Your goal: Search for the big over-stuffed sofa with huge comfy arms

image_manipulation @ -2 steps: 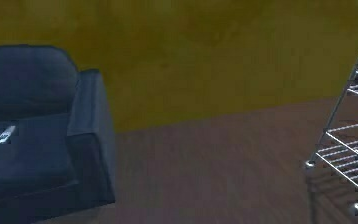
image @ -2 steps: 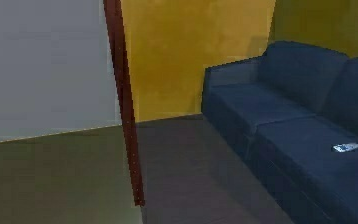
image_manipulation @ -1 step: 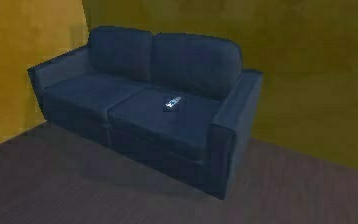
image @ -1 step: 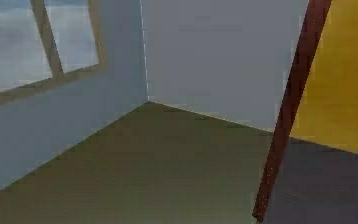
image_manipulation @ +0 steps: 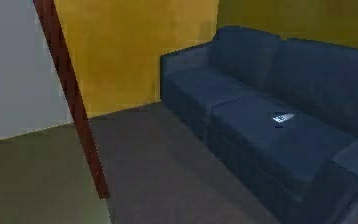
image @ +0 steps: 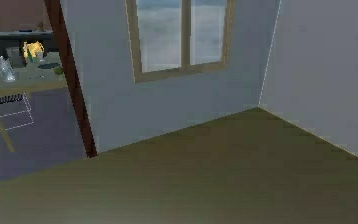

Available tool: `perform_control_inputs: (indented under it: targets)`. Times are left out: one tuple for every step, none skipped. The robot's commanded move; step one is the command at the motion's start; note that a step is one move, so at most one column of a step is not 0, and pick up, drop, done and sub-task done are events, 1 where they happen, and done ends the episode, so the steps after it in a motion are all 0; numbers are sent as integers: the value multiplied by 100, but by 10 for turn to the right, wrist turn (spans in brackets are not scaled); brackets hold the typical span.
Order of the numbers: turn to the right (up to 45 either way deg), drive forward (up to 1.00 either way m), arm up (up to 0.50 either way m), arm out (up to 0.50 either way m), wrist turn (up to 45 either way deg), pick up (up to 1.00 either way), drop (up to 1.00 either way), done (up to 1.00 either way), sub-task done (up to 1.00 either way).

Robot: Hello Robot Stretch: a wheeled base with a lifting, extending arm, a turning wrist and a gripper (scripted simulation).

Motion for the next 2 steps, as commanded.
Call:
perform_control_inputs:
  targets:
    - [0,20,0,0,0,0,0,0,0]
    - [-450,0,0,0,0,0,0,0,0]
